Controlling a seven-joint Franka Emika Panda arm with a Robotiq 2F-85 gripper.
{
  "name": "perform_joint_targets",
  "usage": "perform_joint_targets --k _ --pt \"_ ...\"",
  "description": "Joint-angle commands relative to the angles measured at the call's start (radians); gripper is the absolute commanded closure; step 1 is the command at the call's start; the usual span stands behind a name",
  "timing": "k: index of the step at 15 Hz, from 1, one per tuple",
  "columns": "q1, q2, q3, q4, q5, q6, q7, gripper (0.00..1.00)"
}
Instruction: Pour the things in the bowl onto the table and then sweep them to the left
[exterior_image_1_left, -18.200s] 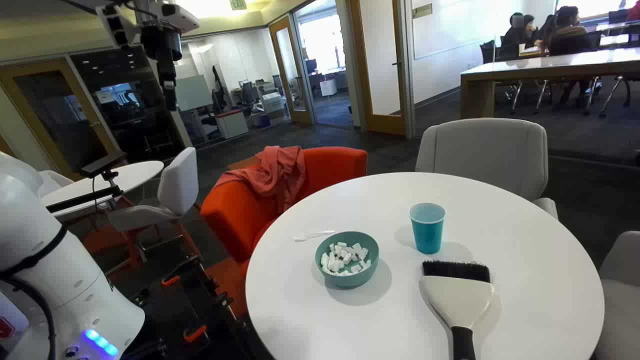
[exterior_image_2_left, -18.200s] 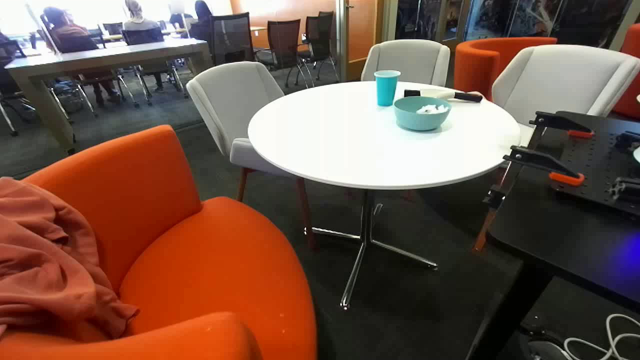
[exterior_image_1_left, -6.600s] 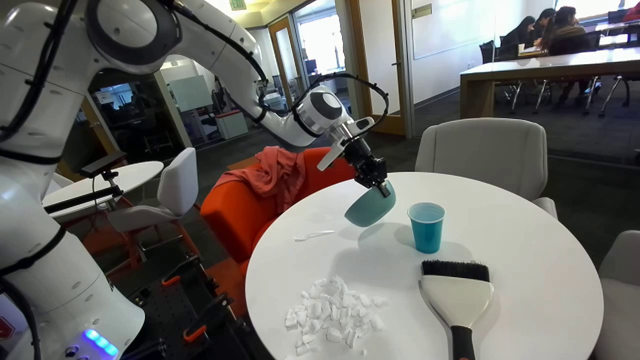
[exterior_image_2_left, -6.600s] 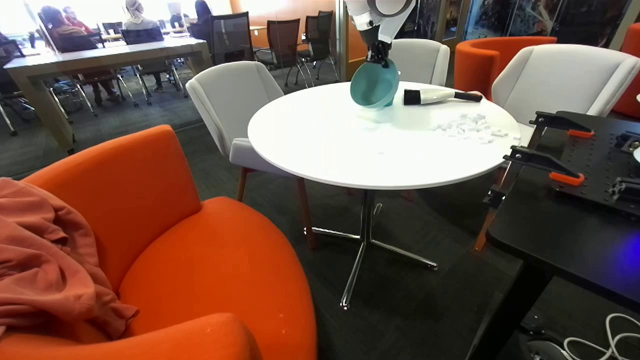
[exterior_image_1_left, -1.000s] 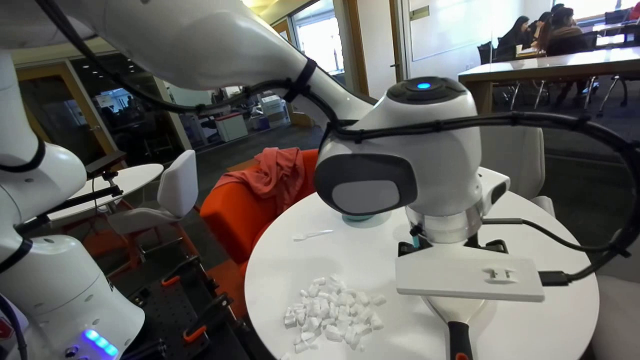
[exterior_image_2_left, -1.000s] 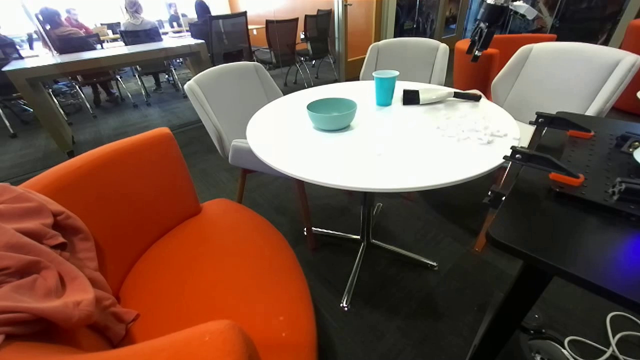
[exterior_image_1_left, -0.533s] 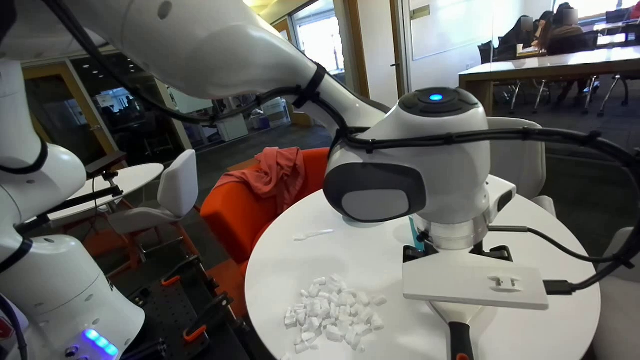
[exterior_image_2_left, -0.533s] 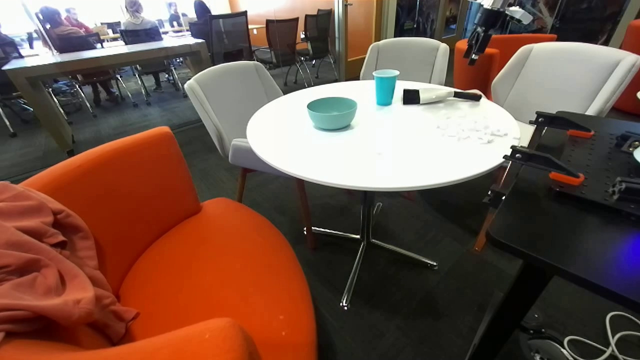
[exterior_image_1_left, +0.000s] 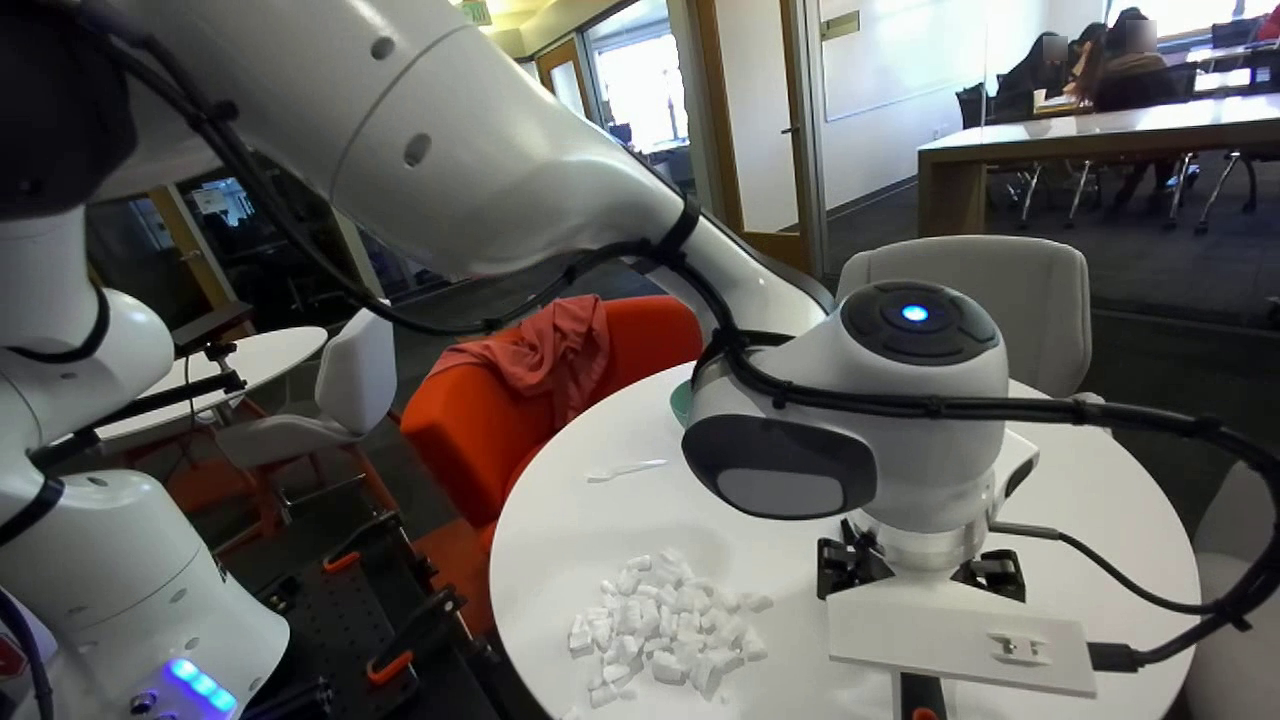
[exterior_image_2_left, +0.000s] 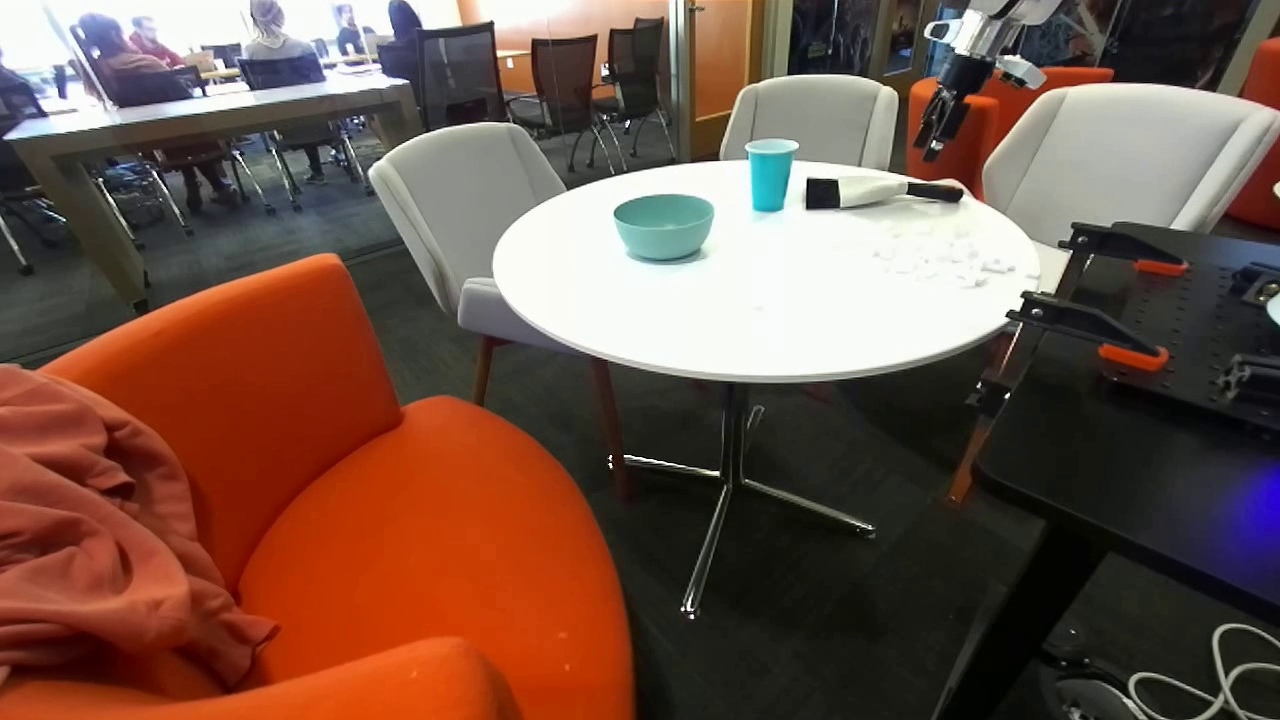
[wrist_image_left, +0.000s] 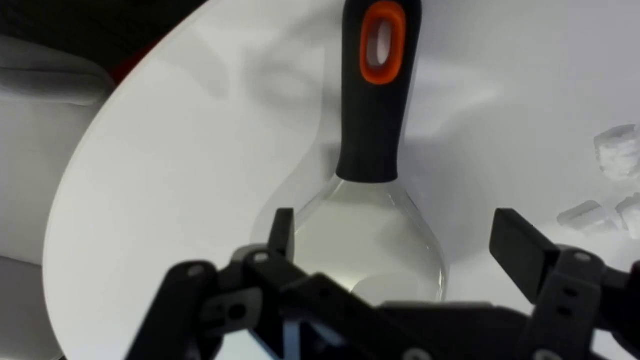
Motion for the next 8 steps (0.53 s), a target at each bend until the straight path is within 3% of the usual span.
perform_joint_targets --k 1,8 --pt "-0.018 0.069 0.027 0.078 0.026 -0.009 -0.042 0.0" --pt "-0.008 0.164 0.034 0.174 0.015 -0.009 -0.012 0.0"
